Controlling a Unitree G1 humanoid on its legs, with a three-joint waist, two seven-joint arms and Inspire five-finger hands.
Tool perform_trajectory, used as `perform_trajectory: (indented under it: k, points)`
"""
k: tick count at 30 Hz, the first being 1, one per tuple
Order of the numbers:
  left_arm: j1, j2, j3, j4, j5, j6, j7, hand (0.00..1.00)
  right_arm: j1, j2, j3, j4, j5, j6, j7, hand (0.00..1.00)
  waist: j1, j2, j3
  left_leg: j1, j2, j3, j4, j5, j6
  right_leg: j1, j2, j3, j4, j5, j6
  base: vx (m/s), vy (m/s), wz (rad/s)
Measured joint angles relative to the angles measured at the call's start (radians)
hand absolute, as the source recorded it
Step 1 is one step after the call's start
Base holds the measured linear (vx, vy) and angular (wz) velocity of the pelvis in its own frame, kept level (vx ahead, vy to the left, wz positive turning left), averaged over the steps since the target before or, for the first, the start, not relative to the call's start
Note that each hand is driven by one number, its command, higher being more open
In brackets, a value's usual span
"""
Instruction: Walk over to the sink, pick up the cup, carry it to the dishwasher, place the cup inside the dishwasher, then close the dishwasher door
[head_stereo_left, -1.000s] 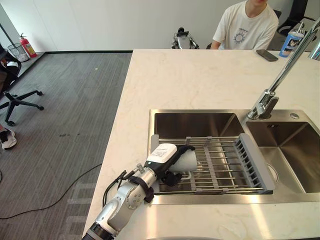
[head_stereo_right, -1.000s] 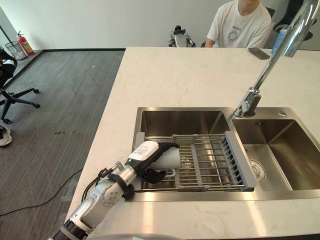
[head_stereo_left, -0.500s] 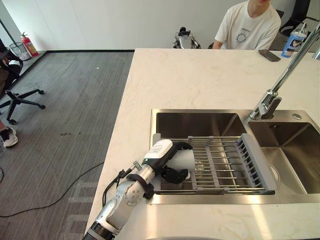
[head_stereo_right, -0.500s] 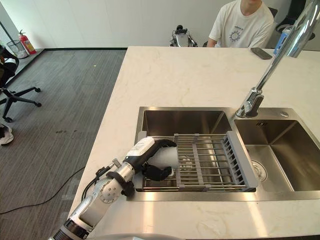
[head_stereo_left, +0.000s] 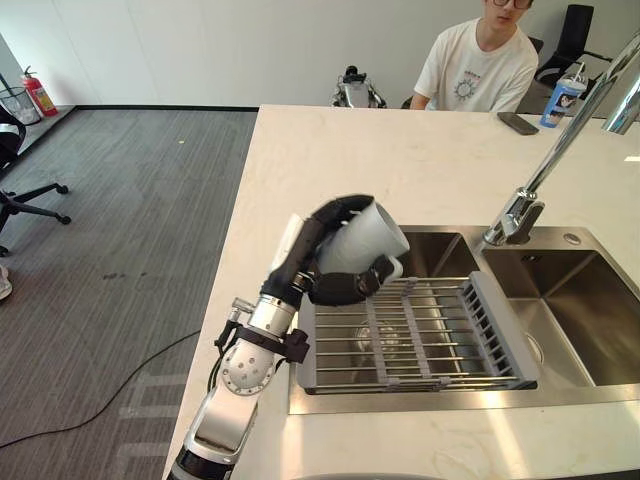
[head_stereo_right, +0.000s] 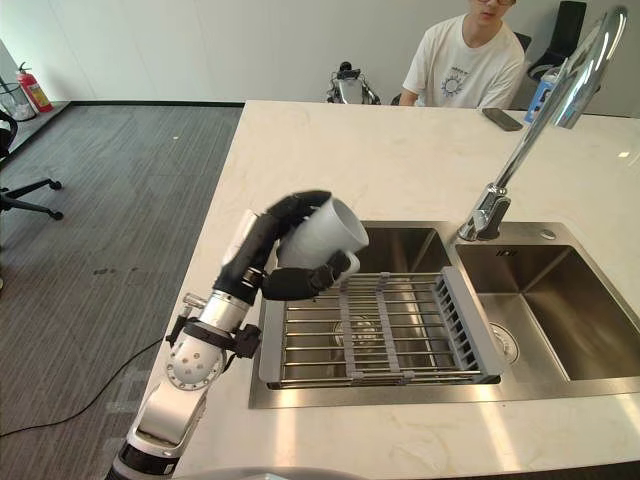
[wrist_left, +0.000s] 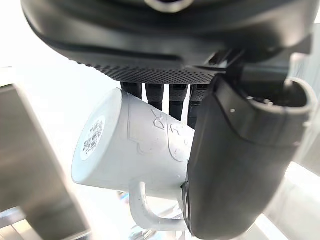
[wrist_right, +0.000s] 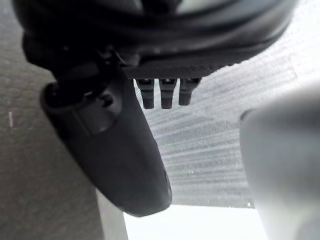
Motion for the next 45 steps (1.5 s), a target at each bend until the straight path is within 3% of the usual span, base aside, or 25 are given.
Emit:
perform_trajectory:
  k: [6, 11, 14, 15, 16, 17, 18, 19, 21, 22, 23, 25, 26, 29, 30, 32, 33, 34, 36, 38, 39, 40, 41, 43, 45]
  points:
    - [0.071, -0.051, 0.090, -0.080, -0.216, -0.049, 0.058, 0.30, -0.016, 0.014, 0.001, 0.013, 0.001, 0.024, -0.003, 0.90, 0.024, 0.002, 0.000, -0.005, 0.024, 0.015, 0.020, -0.004, -0.005, -0.011, 0.023, 0.002, 0.010, 0.021, -0.004, -0.03, -0.020, -0.08]
    - [0.109, -0.085, 0.133, -0.084, -0.298, -0.060, 0.093, 0.30, -0.038, -0.007, 0.045, 0.022, -0.015, 0.040, -0.010, 0.90, 0.057, 0.000, 0.005, -0.055, 0.051, 0.046, 0.127, -0.050, -0.015, -0.049, 0.039, 0.030, 0.043, 0.031, -0.002, -0.04, -0.016, -0.22]
    - [0.111, -0.091, 0.162, -0.092, -0.318, -0.061, 0.106, 0.30, -0.098, 0.005, 0.031, 0.039, -0.006, 0.046, -0.023, 0.90, 0.073, 0.009, 0.056, -0.089, 0.091, 0.071, 0.245, -0.099, -0.008, -0.086, 0.058, 0.013, 0.121, 0.034, 0.002, -0.12, -0.034, -0.35]
    - [0.112, -0.091, 0.167, -0.100, -0.318, -0.061, 0.115, 0.30, -0.112, 0.005, 0.029, 0.040, 0.001, 0.046, -0.026, 0.90, 0.076, 0.015, 0.069, -0.094, 0.104, 0.072, 0.266, -0.105, -0.007, -0.094, 0.064, -0.012, 0.131, 0.044, 0.018, -0.16, -0.065, -0.16]
    - [0.109, -0.099, 0.172, -0.113, -0.317, -0.064, 0.121, 0.30, -0.136, 0.003, 0.030, 0.040, 0.001, 0.047, -0.033, 0.90, 0.090, 0.030, 0.085, -0.108, 0.126, 0.081, 0.275, -0.102, -0.004, -0.127, 0.063, -0.051, 0.203, 0.014, 0.002, -0.14, -0.081, -0.15]
    - [0.110, -0.110, 0.184, -0.118, -0.318, -0.071, 0.123, 0.30, -0.136, 0.004, 0.039, 0.025, 0.001, 0.042, -0.037, 0.90, 0.094, 0.029, 0.098, -0.108, 0.126, 0.082, 0.281, -0.099, -0.004, -0.169, 0.025, -0.099, 0.378, -0.053, -0.031, -0.11, -0.125, 0.03]
    - [0.110, -0.120, 0.193, -0.118, -0.318, -0.072, 0.133, 0.30, -0.122, 0.006, 0.049, 0.013, 0.001, 0.029, -0.034, 0.90, 0.094, 0.024, 0.101, -0.119, 0.121, 0.061, 0.301, -0.098, -0.007, -0.185, -0.041, -0.131, 0.566, -0.110, -0.022, -0.07, -0.170, 0.45]
    - [0.110, -0.121, 0.192, -0.118, -0.318, -0.073, 0.136, 0.30, -0.096, 0.009, 0.062, -0.003, 0.001, 0.017, -0.034, 0.90, 0.093, 0.002, 0.088, -0.156, 0.107, 0.029, 0.338, -0.091, -0.017, -0.176, -0.100, -0.121, 0.668, -0.112, -0.005, -0.01, -0.175, 0.61]
    - [0.114, -0.130, 0.190, -0.121, -0.318, -0.076, 0.136, 0.30, -0.089, 0.001, 0.082, -0.018, 0.001, 0.013, -0.035, 0.90, 0.101, -0.025, 0.089, -0.212, 0.092, 0.001, 0.364, -0.080, -0.011, -0.214, -0.106, -0.122, 0.695, -0.116, 0.043, -0.03, -0.152, 0.60]
    - [0.116, -0.136, 0.185, -0.121, -0.318, -0.076, 0.132, 0.30, -0.087, -0.003, 0.083, -0.021, 0.001, 0.012, -0.035, 0.90, 0.105, -0.025, 0.090, -0.223, 0.083, -0.006, 0.360, -0.074, -0.003, -0.219, -0.106, -0.120, 0.688, -0.115, 0.055, -0.07, -0.053, 0.51]
    - [0.126, -0.152, 0.175, -0.123, -0.318, -0.075, 0.122, 0.30, -0.086, -0.020, 0.078, -0.021, 0.003, 0.012, -0.043, 0.90, 0.117, 0.004, 0.071, -0.228, 0.069, -0.017, 0.309, -0.050, 0.008, -0.182, -0.075, -0.097, 0.613, -0.157, 0.116, -0.06, 0.008, 0.28]
    - [0.119, -0.149, 0.195, -0.144, -0.318, -0.083, 0.126, 0.30, -0.107, -0.021, 0.088, -0.026, 0.009, 0.007, -0.045, 0.90, 0.131, -0.030, 0.095, -0.259, 0.065, -0.009, 0.333, -0.025, -0.008, -0.164, -0.073, -0.047, 0.594, -0.222, 0.061, -0.12, -0.069, 0.16]
    - [0.129, -0.156, 0.204, -0.145, -0.319, -0.084, 0.136, 0.30, -0.118, -0.018, 0.094, -0.034, 0.014, 0.001, -0.045, 0.90, 0.134, -0.032, 0.096, -0.307, 0.074, -0.020, 0.388, -0.030, -0.008, -0.147, -0.052, -0.053, 0.525, -0.245, 0.036, -0.21, -0.147, 0.09]
    - [0.160, -0.185, 0.179, -0.152, -0.329, -0.086, 0.136, 0.30, -0.136, -0.026, 0.113, -0.071, 0.022, -0.030, -0.062, 0.90, 0.146, 0.026, 0.108, -0.400, 0.143, -0.064, 0.470, -0.038, -0.038, -0.093, 0.021, -0.093, 0.362, -0.244, 0.025, -0.19, -0.095, 0.12]
    - [0.168, -0.186, 0.160, -0.150, -0.340, -0.086, 0.137, 0.30, -0.135, -0.027, 0.113, -0.076, 0.022, -0.037, -0.064, 0.90, 0.138, 0.032, 0.115, -0.421, 0.151, -0.087, 0.488, -0.031, -0.048, -0.078, 0.029, -0.118, 0.331, -0.247, -0.021, -0.36, -0.137, 0.32]
    - [0.182, -0.185, 0.137, -0.148, -0.347, -0.086, 0.137, 0.30, -0.126, -0.030, 0.105, -0.076, 0.033, -0.038, -0.073, 0.90, 0.121, 0.037, 0.118, -0.435, 0.145, -0.115, 0.483, -0.022, -0.061, -0.058, 0.029, -0.148, 0.297, -0.257, -0.058, -0.38, -0.068, 0.50]
    - [0.181, -0.179, 0.103, -0.148, -0.361, -0.085, 0.135, 0.30, -0.103, -0.031, 0.083, -0.080, 0.045, -0.038, -0.082, 0.90, 0.109, 0.025, 0.127, -0.444, 0.143, -0.110, 0.482, -0.030, -0.047, -0.067, 0.005, -0.191, 0.299, -0.251, -0.070, -0.35, 0.010, 0.83]
    - [0.180, -0.175, 0.078, -0.152, -0.361, -0.085, 0.131, 0.30, -0.085, -0.031, 0.071, -0.077, 0.049, -0.037, -0.087, 0.90, 0.099, 0.023, 0.127, -0.460, 0.143, -0.099, 0.549, -0.056, -0.007, -0.069, -0.013, -0.216, 0.298, -0.248, -0.076, -0.38, 0.053, 0.79]
    - [0.176, -0.178, 0.040, -0.155, -0.363, -0.087, 0.114, 0.30, -0.047, -0.047, 0.066, -0.077, 0.055, -0.036, -0.099, 0.90, 0.088, 0.027, 0.123, -0.454, 0.170, -0.087, 0.741, -0.124, 0.019, -0.072, -0.048, -0.246, 0.293, -0.226, -0.061, -0.25, 0.134, 0.59]
    - [0.174, -0.178, 0.025, -0.156, -0.373, -0.091, 0.110, 0.30, -0.031, -0.047, 0.067, -0.082, 0.059, -0.036, -0.103, 0.90, 0.077, 0.030, 0.115, -0.405, 0.218, -0.081, 0.819, -0.180, -0.013, -0.078, -0.064, -0.259, 0.277, -0.199, -0.046, -0.13, 0.164, 0.37]
    - [0.174, -0.177, 0.022, -0.153, -0.378, -0.091, 0.108, 0.30, -0.022, -0.043, 0.067, -0.087, 0.059, -0.036, -0.103, 0.90, 0.066, 0.032, 0.100, -0.366, 0.237, -0.087, 0.821, -0.210, -0.035, -0.090, -0.073, -0.263, 0.266, -0.184, -0.032, -0.11, 0.308, 0.36]
    - [0.171, -0.178, 0.016, -0.134, -0.378, -0.092, 0.108, 0.30, -0.009, -0.041, 0.062, -0.088, 0.059, -0.037, -0.104, 0.90, 0.046, 0.053, 0.059, -0.285, 0.237, -0.103, 0.693, -0.282, -0.118, -0.118, -0.084, -0.272, 0.254, -0.162, -0.004, -0.13, 0.381, 0.36]
    - [0.167, -0.178, 0.011, -0.125, -0.378, -0.093, 0.108, 0.30, -0.009, -0.045, 0.053, -0.087, 0.059, -0.037, -0.103, 0.90, 0.041, 0.067, 0.044, -0.257, 0.223, -0.104, 0.599, -0.326, -0.126, -0.134, -0.083, -0.272, 0.252, -0.152, 0.007, -0.11, 0.397, 0.25]
    - [0.155, -0.131, 0.024, -0.041, -0.379, -0.097, 0.119, 0.30, -0.018, 0.009, 0.048, -0.049, 0.060, -0.034, -0.094, 0.90, 0.038, 0.012, 0.035, -0.248, 0.134, -0.085, 0.515, -0.268, -0.082, -0.143, -0.115, -0.218, 0.211, -0.126, 0.016, -0.08, 0.230, 0.19]
    - [0.155, -0.128, 0.026, 0.014, -0.379, -0.091, 0.118, 0.30, -0.024, 0.007, 0.049, -0.030, 0.059, -0.034, -0.085, 0.90, 0.016, 0.007, 0.032, -0.255, 0.094, -0.101, 0.509, -0.259, -0.058, -0.110, -0.123, -0.202, 0.159, -0.092, 0.021, -0.02, 0.136, 0.36]
